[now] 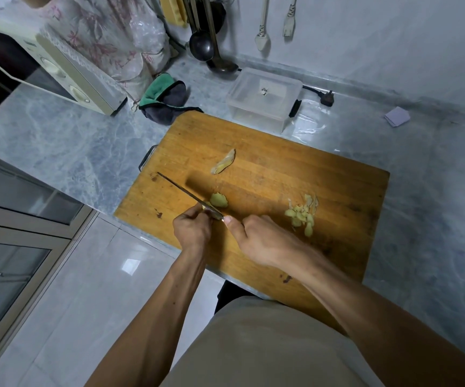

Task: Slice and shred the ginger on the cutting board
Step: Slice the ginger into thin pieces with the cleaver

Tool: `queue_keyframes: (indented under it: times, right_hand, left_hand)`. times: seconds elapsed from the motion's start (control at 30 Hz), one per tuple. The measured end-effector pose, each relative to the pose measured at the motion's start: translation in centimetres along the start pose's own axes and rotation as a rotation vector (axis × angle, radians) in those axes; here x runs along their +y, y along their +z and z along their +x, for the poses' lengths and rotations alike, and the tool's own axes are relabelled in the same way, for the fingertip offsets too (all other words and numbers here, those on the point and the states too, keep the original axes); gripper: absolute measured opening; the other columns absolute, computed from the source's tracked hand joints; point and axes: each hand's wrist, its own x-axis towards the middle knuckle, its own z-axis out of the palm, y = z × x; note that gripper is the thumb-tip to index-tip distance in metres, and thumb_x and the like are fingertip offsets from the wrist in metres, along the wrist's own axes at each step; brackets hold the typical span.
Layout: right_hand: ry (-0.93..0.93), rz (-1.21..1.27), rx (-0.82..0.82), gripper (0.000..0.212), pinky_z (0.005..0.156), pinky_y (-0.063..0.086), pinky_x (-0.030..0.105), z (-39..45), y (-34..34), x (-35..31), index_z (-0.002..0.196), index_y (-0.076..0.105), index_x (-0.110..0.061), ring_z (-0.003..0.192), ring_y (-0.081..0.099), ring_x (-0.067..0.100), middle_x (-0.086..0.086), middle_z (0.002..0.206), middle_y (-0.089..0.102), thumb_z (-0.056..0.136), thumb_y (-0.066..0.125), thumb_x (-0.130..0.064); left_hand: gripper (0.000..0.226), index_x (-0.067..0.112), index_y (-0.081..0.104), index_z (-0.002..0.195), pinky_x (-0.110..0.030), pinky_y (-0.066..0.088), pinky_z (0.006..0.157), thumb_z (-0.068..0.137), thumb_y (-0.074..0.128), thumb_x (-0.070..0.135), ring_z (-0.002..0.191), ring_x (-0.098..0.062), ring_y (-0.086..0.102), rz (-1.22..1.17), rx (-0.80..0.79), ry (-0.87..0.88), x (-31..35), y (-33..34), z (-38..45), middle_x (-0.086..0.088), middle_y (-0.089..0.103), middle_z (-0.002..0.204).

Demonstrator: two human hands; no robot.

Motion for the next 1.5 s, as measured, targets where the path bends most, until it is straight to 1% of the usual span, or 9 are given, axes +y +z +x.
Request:
queue_keyframes:
  times: [0.2,0.33,0.5,0.67,0.9,1.1,1.23,1.33,1.5]
  right_hand:
    - [0.029,0.037,0.000,0.063,0.052,0.031,0.029,0.7,0.2,0.4,0.064,0.041,-0.019,0.059,0.049,0.019,0.004,0.072,0.046,0.103,0.020,-0.064]
    - [0.045,0.031,-0.018,0.060,0.069,0.041,0.034,1.6,0.9,0.2,0.069,0.043,-0.021,0.084,0.058,0.027,0.008,0.090,0.051,0.102,0.018,-0.065]
    - [0.063,0.064,-0.027,0.061,0.085,0.049,0.041,2.1,1.6,0.6,0.074,0.047,-0.020,0.101,0.059,0.029,0.010,0.097,0.053,0.103,0.016,-0.064]
    - [0.040,0.074,-0.003,0.057,0.078,0.040,0.035,1.5,2.5,0.6,0.089,0.052,-0.017,0.108,0.055,0.029,0.011,0.104,0.054,0.104,0.018,-0.061]
    - [0.007,0.117,0.070,0.064,0.062,0.041,0.032,1.4,0.9,1.3,0.066,0.050,-0.018,0.067,0.057,0.021,0.003,0.071,0.057,0.103,0.024,-0.062]
    - [-0.042,0.129,0.087,0.066,0.064,0.049,0.043,-0.3,0.0,1.5,0.059,0.045,-0.018,0.058,0.052,0.018,0.000,0.059,0.050,0.104,0.024,-0.062]
    - [-0.055,0.072,0.080,0.065,0.068,0.045,0.036,-0.8,0.1,1.2,0.061,0.047,-0.018,0.066,0.048,0.016,0.002,0.066,0.052,0.105,0.022,-0.060]
    - [-0.078,0.017,0.095,0.064,0.074,0.052,0.042,-1.1,0.3,0.7,0.065,0.049,-0.019,0.074,0.056,0.024,0.007,0.074,0.059,0.105,0.021,-0.060]
    - [-0.086,-0.020,0.124,0.056,0.076,0.052,0.044,-1.5,0.3,0.4,0.069,0.045,-0.022,0.091,0.060,0.034,0.016,0.092,0.064,0.105,0.021,-0.059]
  left_hand:
    - [0.034,0.008,0.076,0.108,-0.040,0.058,0.089,0.084,0.055,-0.005,0.095,-0.023,0.070,0.003,0.000,-0.006,-0.1,0.0,0.1,-0.004,0.075,0.101]
    - [0.037,0.009,0.077,0.105,-0.038,0.058,0.090,0.084,0.051,-0.006,0.091,-0.017,0.069,0.025,0.001,0.016,0.1,0.0,-0.2,0.001,0.074,0.095]
    - [0.036,0.011,0.078,0.104,-0.041,0.056,0.094,0.082,0.053,-0.004,0.098,-0.020,0.069,0.036,-0.010,0.008,-0.1,0.0,0.0,0.001,0.075,0.099]
    - [0.034,0.011,0.078,0.101,-0.037,0.056,0.092,0.085,0.052,-0.005,0.090,-0.012,0.067,0.030,-0.004,0.050,0.1,-0.1,-0.7,0.006,0.074,0.092]
    - [0.026,0.013,0.077,0.107,-0.041,0.054,0.097,0.086,0.064,0.007,0.103,-0.019,0.068,-0.015,-0.033,0.013,-0.5,-0.1,-0.1,0.001,0.075,0.104]
    - [0.030,0.019,0.077,0.100,-0.038,0.057,0.092,0.088,0.058,0.000,0.094,-0.022,0.071,-0.102,-0.040,-0.084,-0.3,-0.2,0.3,-0.002,0.076,0.097]
    - [0.032,0.007,0.075,0.107,-0.036,0.059,0.085,0.089,0.052,-0.007,0.086,-0.025,0.073,-0.146,-0.034,-0.085,0.1,-0.1,-0.1,-0.008,0.075,0.096]
    - [0.033,0.001,0.074,0.107,-0.037,0.060,0.083,0.088,0.049,-0.008,0.085,-0.029,0.073,-0.150,-0.046,-0.076,0.1,-0.1,-0.3,-0.014,0.075,0.092]
    - [0.035,0.006,0.076,0.094,-0.038,0.060,0.083,0.083,0.047,-0.009,0.077,-0.028,0.071,-0.145,-0.061,-0.068,0.4,-0.1,-0.6,-0.004,0.073,0.067]
